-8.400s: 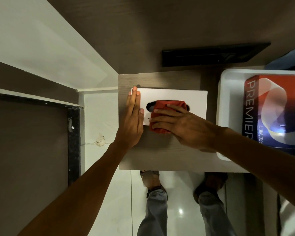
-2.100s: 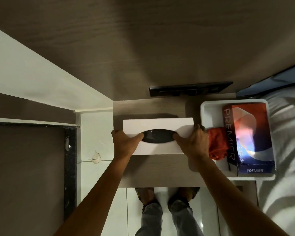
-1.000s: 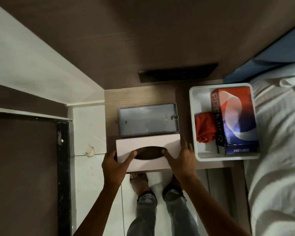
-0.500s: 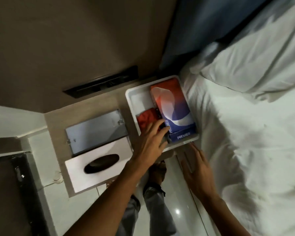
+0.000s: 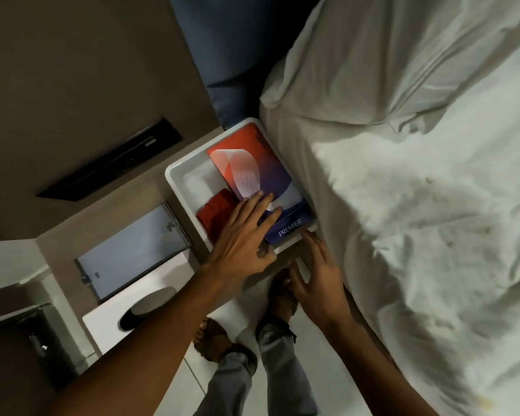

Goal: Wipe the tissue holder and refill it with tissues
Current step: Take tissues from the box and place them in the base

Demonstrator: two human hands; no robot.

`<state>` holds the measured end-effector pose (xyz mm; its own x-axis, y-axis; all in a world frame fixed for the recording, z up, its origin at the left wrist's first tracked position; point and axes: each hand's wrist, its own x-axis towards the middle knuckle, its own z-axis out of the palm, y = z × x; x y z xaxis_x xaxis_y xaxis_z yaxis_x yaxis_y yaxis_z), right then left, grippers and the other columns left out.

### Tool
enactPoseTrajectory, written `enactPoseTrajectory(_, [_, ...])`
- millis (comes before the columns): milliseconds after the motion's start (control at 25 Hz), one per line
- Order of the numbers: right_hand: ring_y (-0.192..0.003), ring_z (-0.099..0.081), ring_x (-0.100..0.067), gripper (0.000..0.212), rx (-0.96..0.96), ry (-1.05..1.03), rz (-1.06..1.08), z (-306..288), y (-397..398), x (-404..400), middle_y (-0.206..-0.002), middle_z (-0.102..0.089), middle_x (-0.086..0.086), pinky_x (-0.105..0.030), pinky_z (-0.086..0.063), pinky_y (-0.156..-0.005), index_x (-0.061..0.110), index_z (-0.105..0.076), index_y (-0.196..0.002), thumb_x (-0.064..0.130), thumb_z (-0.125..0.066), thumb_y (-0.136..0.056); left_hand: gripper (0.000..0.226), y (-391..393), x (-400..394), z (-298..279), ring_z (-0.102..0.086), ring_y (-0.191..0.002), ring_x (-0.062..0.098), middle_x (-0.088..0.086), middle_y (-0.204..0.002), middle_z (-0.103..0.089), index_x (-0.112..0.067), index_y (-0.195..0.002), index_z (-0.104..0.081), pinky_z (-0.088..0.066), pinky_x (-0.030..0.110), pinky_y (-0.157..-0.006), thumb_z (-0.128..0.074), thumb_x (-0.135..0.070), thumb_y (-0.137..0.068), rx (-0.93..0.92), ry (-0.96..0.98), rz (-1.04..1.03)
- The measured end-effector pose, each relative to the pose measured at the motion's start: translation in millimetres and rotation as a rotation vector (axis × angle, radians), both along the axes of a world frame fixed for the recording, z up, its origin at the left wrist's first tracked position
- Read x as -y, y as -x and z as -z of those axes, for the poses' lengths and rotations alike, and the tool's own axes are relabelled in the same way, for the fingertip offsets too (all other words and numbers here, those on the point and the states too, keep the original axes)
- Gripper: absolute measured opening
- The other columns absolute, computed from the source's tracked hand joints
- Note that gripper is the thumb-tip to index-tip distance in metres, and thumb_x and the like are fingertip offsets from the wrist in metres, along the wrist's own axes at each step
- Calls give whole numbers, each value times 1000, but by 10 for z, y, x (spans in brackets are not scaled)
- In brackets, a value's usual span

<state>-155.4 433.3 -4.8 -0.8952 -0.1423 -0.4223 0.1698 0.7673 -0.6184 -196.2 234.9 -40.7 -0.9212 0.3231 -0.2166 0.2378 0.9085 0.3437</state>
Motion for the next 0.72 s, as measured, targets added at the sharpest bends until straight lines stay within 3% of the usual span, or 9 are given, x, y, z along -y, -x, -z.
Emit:
enactPoseTrajectory(120, [-131, -51, -10, 60, 4, 7, 0, 29, 35, -22, -161, -43, -3, 6, -26, -94, 16, -40, -156, 29, -62, -101, 74, 81, -28, 38, -29, -159, 32, 14, -168, -38, -15, -152, -53, -30, 50, -128, -61, -53, -89, -22, -71, -38])
enactPoseTrajectory(280, [-124, -43, -15, 58, -42, -10, -21, 61, 40, -45, -157, -48, -8, 16, -19, -87, 13, -45, -153, 23, -64, -100, 86, 236, -81, 68, -25, -160, 38, 18, -168, -35, -20, -158, -43, -22, 53, -131, -76, -52, -85, 37, 42, 68])
enactPoseTrajectory(360, [-127, -43, -13, 60, -37, -11, -45, 88, 42, -77, -159, -45, -5, 15, -18, -92, 15, -41, -155, 24, -63, -100, 99, 316, -117, 51, -21, -161, 40, 18, -170, -30, -22, -163, -34, -19, 56, -131, -80, -51, -80, 57, 131, 94])
enactPoseTrajectory(440, [-139, -44, -11, 63, -14, -13, -58, 121, 44, -97, -163, -41, -1, 3, -20, -107, 18, -38, -158, 26, -62, -100, 100, 338, -154, 4, -27, -158, 43, 18, -167, -38, -18, -160, -39, -24, 60, -128, -82, -48, -75, 25, 162, 86])
enactPoseTrajectory(520, [-148, -39, -16, 64, -2, -9, -63, 143, 56, -99, -164, -39, 1, -14, -25, -116, 19, -36, -159, 26, -61, -101, 83, 300, -159, -27, -46, -148, 44, 21, -153, -56, -10, -144, -59, -37, 61, -121, -86, -44, -73, -70, 108, 90])
enactPoseTrajectory(640, [-146, -43, -15, 61, -18, 61, -21, 132, 100, -111, -160, -43, 3, -20, -33, -117, 21, -38, -157, 25, -61, -101, 53, 237, -54, -83, -66, -129, 42, 20, -133, -72, -2, -118, -76, -56, 57, -105, -93, -25, -74, -208, -72, 55])
enactPoseTrajectory(720, [-142, -47, -12, 50, -83, 125, 22, 112, 150, -132, -157, -47, 5, -20, -39, -116, 22, -44, -150, 24, -59, -102, 40, 250, 43, -173, -70, -122, 41, 21, -125, -76, 2, -114, -78, -60, 55, -99, -90, -10, -78, -258, -186, -38])
